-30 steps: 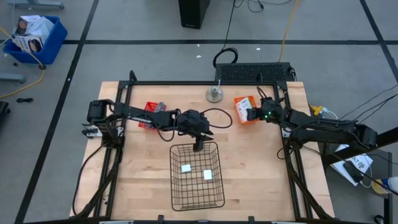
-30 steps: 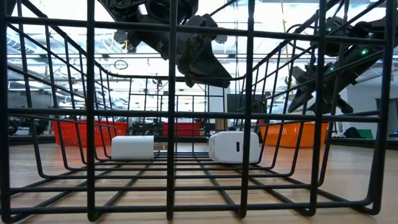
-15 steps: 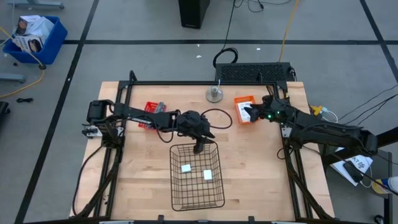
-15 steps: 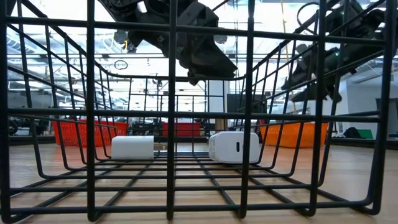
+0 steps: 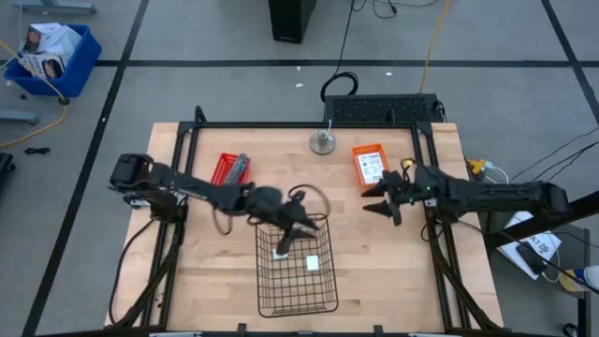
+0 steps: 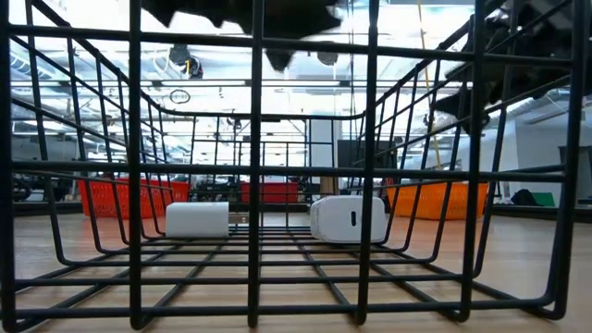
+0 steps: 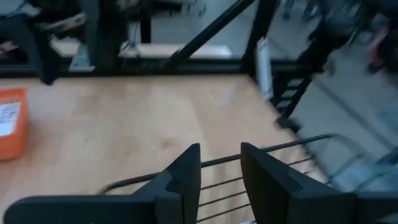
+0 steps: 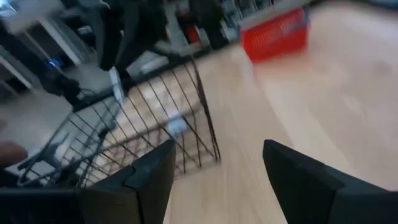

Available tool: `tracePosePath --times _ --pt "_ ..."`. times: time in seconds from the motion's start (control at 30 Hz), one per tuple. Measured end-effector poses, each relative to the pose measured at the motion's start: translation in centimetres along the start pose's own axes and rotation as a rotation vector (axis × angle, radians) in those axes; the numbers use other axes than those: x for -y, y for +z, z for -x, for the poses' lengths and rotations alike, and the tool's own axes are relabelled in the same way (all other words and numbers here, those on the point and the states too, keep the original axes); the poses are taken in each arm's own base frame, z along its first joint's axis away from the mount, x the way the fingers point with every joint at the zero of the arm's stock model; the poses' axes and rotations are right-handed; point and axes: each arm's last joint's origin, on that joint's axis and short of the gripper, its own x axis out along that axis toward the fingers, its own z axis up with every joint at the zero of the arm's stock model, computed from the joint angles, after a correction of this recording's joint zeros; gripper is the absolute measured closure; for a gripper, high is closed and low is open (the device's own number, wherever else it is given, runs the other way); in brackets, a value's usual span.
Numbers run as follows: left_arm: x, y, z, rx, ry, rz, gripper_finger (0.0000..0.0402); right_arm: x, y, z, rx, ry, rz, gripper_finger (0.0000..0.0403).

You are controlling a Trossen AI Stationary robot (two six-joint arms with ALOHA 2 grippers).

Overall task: Pick and place items into bin
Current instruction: Return to Home Position

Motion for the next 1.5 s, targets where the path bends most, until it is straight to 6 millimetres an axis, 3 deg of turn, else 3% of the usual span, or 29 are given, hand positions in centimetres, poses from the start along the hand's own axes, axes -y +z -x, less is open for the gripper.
tracePosePath --times 0.2,0.3,0.4,0.63,0.8,1.17,1.4,1.5 --pt "4.2 -3.0 1.9 0.103 0.047 -0.002 0.0284 -1.4 -3.3 -0.2 0.131 0.209 0.101 0.0170" --pt "6.1 -4.3 3.4 0.126 0.103 -0.028 0.0284 -2.7 -3.1 0.1 0.199 0.295 0.140 0.0171" --pt "6.9 -5.8 4.8 0.195 0.127 -0.036 0.0284 -3.1 -3.7 0.0 0.179 0.267 0.163 0.0170" --pt "5.4 -11.2 8.5 0.318 0.132 -0.007 0.0284 -4.1 -3.7 0.3 0.213 0.300 0.253 0.0169" --pt "4.2 -13.5 10.5 0.329 0.132 -0.012 0.0284 -3.9 -4.0 0.6 0.188 0.289 0.255 0.0173" --pt "0.9 -14.4 14.5 0.359 0.215 0.024 0.0284 -3.7 -3.8 2.4 0.226 0.305 0.245 0.0172" --pt "0.8 -14.6 16.5 0.357 0.184 0.026 0.0284 -3.2 -4.4 3.7 0.168 0.283 0.255 0.0175" --pt "0.9 -14.6 17.3 0.378 0.196 0.021 0.0284 -3.5 -3.2 4.6 0.173 0.224 0.271 0.0172"
